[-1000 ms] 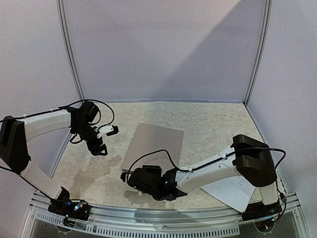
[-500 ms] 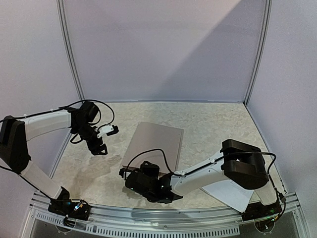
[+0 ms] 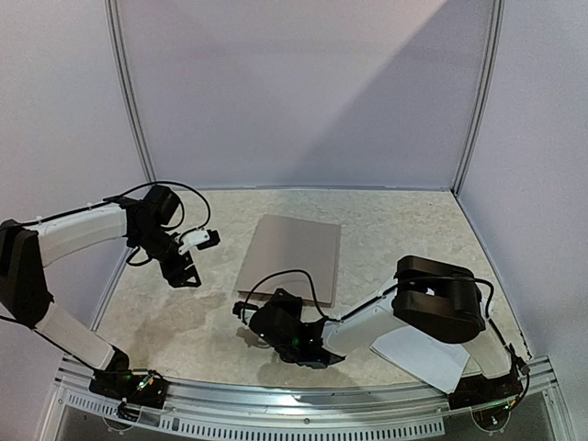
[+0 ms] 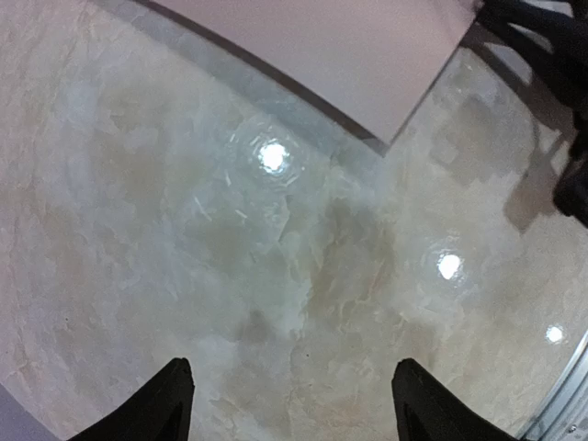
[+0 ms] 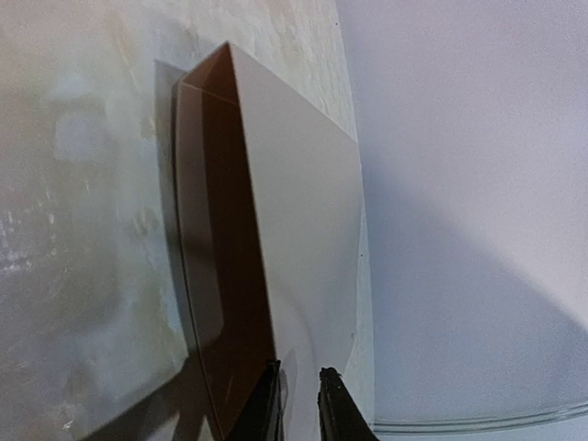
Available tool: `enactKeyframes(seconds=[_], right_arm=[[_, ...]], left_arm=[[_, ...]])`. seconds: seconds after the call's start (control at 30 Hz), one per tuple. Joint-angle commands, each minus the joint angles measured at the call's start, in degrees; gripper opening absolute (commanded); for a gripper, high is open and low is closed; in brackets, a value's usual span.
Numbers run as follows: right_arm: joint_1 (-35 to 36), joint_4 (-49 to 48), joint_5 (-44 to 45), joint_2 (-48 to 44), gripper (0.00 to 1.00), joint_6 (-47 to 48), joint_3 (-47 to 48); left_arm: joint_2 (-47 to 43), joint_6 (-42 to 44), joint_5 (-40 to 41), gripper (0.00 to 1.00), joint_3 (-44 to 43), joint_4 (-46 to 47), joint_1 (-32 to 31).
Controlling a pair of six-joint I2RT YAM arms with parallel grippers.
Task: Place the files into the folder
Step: Open the folder at the center of the board.
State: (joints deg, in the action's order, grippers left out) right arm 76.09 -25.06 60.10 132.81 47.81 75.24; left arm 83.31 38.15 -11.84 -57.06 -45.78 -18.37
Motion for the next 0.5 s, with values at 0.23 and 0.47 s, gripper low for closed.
enactKeyframes(seconds=[0.23, 0.47], right_arm=[[-4.02, -13.87, -3.5, -4.49, 0.0, 5.46, -2.65], [-5.2, -1.79, -9.99, -13.17, 0.0, -5.91, 0.85]], left_arm=[[-2.61, 1.62, -11.0, 0.83, -2.83, 6.53, -1.66], [-0.58, 2.34, -4.67, 0.83, -6.24, 14.85, -9.8]])
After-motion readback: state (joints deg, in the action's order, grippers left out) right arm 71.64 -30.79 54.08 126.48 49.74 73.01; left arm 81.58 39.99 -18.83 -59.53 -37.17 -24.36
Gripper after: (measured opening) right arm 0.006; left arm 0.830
